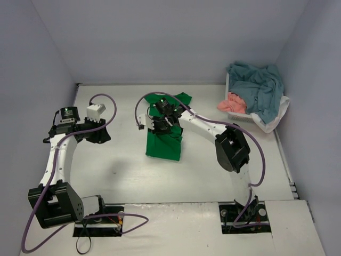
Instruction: Fold and stack the t-shirts
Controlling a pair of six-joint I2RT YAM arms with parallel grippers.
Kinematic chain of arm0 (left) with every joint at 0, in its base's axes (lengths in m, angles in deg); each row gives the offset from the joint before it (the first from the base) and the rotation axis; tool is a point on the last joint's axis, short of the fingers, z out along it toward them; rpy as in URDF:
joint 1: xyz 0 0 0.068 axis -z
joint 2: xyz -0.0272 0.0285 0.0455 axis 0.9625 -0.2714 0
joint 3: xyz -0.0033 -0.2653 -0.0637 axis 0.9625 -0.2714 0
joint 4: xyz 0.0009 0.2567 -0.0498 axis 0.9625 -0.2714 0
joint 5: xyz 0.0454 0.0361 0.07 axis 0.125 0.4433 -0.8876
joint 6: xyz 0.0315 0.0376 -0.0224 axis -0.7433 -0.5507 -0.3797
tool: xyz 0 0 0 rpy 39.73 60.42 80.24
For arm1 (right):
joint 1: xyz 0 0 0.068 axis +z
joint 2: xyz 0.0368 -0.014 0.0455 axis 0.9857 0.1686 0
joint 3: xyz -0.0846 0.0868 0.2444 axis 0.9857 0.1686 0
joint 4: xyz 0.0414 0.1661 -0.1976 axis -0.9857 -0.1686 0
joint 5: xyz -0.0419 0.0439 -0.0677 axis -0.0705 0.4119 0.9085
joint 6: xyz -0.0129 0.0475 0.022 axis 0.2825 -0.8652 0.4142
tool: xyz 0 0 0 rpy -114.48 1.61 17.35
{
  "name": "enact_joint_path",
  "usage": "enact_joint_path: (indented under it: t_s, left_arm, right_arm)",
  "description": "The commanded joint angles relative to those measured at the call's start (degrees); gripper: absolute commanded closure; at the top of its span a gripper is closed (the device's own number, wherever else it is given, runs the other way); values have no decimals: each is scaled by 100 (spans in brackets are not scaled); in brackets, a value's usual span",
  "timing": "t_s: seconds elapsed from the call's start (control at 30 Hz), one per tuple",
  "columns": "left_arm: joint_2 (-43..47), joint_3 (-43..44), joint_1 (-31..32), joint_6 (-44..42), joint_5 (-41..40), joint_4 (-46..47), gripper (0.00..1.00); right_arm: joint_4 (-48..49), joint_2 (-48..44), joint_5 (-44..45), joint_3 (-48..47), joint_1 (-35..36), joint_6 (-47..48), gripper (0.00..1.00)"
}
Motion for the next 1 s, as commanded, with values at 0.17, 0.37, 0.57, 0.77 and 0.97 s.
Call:
enact_joint_path:
  t_s: [0.17,0.37,0.57,0.77,0.97]
  left_arm:
    - [-19,62,34,82,118,296,68]
    - [25,18,43,100,136,322,68]
    - [-1,-44,52,91,127,375,68]
    - [-19,-18,43,108,145,401,68]
    - [-45,-26,52,91,154,401,68]
  right_arm:
    - [149,-359,46,-598,-53,-8,100]
    - [158,-325,125,-826,-71,-17,100]
    - [158,-87,108,-1291,-123,-69,100]
    - [158,369,107,-1889,-229,-78,100]
    - [149,923,107,-2118,-273,-70,100]
